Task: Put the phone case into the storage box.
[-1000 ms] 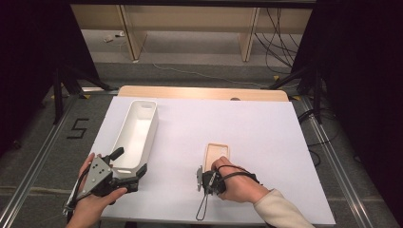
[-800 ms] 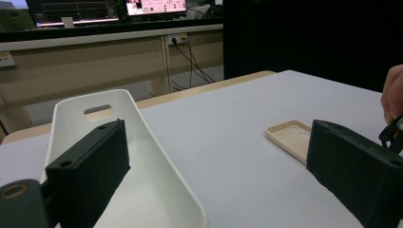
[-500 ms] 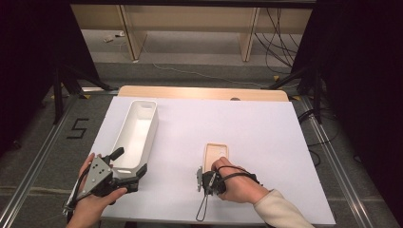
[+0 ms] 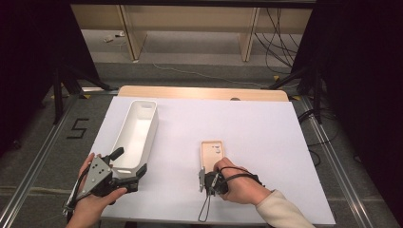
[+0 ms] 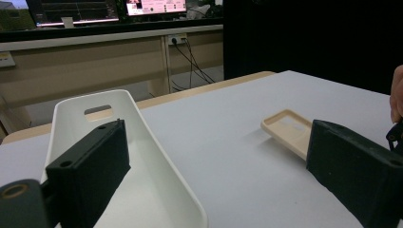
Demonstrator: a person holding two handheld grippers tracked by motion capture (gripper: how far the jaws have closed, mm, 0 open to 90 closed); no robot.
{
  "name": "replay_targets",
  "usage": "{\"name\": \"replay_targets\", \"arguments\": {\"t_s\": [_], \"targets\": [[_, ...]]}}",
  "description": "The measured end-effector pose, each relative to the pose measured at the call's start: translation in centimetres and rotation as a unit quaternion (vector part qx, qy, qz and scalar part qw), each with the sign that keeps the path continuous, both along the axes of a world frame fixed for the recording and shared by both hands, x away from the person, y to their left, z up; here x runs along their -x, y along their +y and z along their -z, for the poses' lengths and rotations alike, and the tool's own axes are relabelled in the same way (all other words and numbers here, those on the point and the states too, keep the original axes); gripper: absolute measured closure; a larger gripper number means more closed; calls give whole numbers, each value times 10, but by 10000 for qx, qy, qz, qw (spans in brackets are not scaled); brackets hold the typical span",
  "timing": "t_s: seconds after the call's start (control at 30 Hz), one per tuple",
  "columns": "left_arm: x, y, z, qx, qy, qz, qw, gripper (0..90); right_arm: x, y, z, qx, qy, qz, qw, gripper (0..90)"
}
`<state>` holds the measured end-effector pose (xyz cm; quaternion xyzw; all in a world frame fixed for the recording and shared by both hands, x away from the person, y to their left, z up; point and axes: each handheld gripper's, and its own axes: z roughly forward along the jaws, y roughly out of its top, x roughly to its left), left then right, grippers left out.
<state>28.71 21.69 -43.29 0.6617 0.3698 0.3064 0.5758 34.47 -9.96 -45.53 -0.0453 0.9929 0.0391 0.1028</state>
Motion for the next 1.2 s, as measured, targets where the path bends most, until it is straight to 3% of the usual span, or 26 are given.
{"name": "replay_targets", "arguments": {"t_s": [0.17, 0.27, 0.3, 0.5, 0.6, 0.63, 0.67, 0.77, 1.0, 1.13, 1.2], "targets": [[0, 0, 0, 1, 4, -13, 10000, 65, 4, -1, -1, 43, 9, 146, 9999, 883], [0, 0, 0, -2, 4, -9, 10000, 66, 2, -2, -1, 10, -16, 62, 10000, 883], [0, 0, 0, -8, 8, -7, 10000, 66, 1, -2, 0, -53, -63, -78, 9999, 883], [0, 0, 0, -4, -1, -5, 10000, 70, 4, -4, -4, -64, -108, 10, 9999, 883], [0, -1, -1, -5, 6, -12, 10000, 70, 3, -5, -6, -219, -285, -181, 9992, 883], [0, -1, -1, -3, 4, 0, 10000, 71, 6, -6, -7, -177, -243, 25, 9995, 883], [0, -1, -1, -6, 6, 3, 10000, 71, 4, -6, -7, -286, -325, -187, 9989, 883], [0, -2, -1, -2, 20, 13, 10000, 73, 3, -8, -8, -370, -413, -274, 9981, 882], [1, -3, -1, 28, 45, 66, 10000, 80, 6, -13, -11, -722, -697, -265, 9946, 882], [1, -4, -1, 40, 42, 80, 10000, 81, 8, -16, -12, -1001, -680, -129, 9926, 882], [2, -4, -1, 40, 41, 83, 9999, 82, 7, -18, -13, -1080, -748, -191, 9912, 882]]}}
